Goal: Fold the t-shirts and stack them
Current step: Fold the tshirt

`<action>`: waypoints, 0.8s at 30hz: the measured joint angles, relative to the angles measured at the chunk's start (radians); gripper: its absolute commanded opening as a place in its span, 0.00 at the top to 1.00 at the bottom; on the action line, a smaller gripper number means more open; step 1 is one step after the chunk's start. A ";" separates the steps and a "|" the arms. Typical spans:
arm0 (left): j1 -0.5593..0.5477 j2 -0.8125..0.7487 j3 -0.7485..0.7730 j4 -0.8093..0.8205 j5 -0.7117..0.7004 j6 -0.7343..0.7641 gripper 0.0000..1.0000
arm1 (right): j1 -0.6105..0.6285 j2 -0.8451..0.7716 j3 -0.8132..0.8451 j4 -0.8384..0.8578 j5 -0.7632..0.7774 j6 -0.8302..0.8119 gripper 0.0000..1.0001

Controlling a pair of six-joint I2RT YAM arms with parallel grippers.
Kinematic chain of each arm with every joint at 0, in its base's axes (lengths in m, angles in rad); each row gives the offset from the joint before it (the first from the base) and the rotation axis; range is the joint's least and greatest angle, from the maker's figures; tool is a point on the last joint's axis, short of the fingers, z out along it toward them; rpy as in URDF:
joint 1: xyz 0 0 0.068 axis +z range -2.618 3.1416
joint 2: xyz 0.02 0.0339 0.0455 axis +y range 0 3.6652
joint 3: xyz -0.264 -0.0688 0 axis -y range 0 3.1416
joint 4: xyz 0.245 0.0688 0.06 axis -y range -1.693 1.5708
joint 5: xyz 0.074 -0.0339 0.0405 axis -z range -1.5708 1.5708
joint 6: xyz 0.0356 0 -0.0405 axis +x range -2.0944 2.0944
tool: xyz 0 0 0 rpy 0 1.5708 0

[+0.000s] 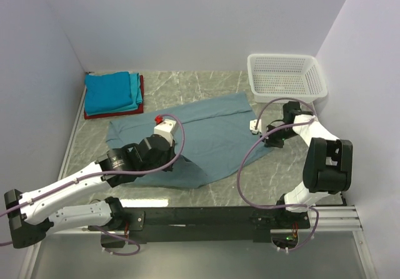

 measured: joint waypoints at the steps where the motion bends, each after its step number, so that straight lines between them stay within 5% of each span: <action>1: 0.013 0.000 -0.003 0.003 0.003 0.003 1.00 | 0.008 0.001 0.003 0.012 0.000 0.020 1.00; 24: 0.207 -0.112 -0.074 0.097 0.013 0.050 0.99 | 0.128 0.035 0.080 0.231 0.016 0.424 1.00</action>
